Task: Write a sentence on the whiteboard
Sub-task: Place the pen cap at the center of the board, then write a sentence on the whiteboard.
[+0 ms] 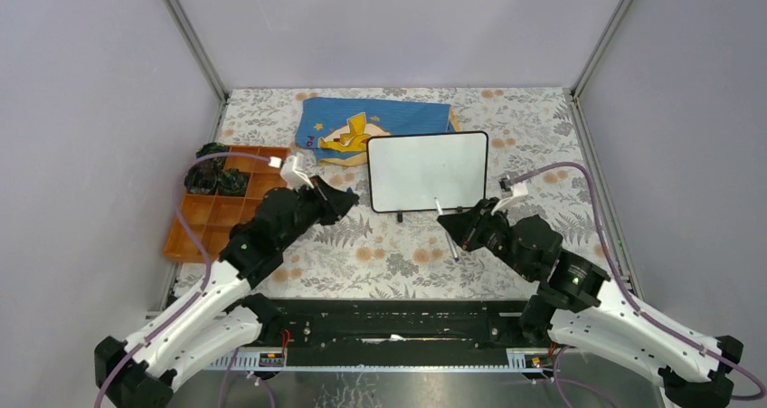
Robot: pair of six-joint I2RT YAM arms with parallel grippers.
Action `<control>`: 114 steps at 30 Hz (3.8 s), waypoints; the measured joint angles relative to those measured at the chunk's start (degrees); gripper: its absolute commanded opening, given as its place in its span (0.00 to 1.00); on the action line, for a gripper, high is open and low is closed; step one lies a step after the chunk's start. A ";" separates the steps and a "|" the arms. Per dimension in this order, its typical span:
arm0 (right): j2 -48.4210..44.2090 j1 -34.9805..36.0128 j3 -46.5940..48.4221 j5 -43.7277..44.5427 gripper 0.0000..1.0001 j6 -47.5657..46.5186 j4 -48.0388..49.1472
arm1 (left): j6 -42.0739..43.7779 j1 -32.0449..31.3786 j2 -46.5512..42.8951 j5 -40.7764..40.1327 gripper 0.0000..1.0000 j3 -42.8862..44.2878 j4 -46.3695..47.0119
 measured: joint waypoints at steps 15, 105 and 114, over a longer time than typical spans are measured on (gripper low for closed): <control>-2.08 0.00 -2.32 10.27 0.00 -2.75 -11.30 | 2.01 0.02 23.15 0.48 0.04 -4.92 -14.01; 11.91 0.00 -1.84 -26.51 0.00 0.46 27.96 | -11.23 -0.07 2.14 35.54 0.74 -5.29 33.42; 13.14 0.00 -1.46 -28.55 0.00 1.18 29.46 | -12.52 -0.79 2.84 37.48 0.44 -5.29 34.53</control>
